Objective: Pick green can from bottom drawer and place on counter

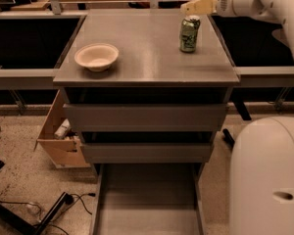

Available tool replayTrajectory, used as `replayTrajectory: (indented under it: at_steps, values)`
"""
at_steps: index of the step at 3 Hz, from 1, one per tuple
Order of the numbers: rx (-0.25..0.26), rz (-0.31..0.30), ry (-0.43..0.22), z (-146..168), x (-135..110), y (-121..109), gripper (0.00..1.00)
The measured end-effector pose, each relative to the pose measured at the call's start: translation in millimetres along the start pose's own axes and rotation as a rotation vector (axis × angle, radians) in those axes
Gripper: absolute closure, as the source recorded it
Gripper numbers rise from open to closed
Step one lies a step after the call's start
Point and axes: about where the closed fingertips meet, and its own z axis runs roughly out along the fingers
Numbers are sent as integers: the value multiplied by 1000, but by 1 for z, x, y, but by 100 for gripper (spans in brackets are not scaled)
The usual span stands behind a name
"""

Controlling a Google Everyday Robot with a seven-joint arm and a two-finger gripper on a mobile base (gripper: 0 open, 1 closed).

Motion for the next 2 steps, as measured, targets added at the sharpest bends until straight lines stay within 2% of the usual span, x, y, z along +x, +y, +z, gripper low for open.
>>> replayTrajectory:
  at_steps: [1,2]
  values:
    - [143,-89,24,-41,-53,4,0]
    - [333,-152,-52,-73,-131,18,0]
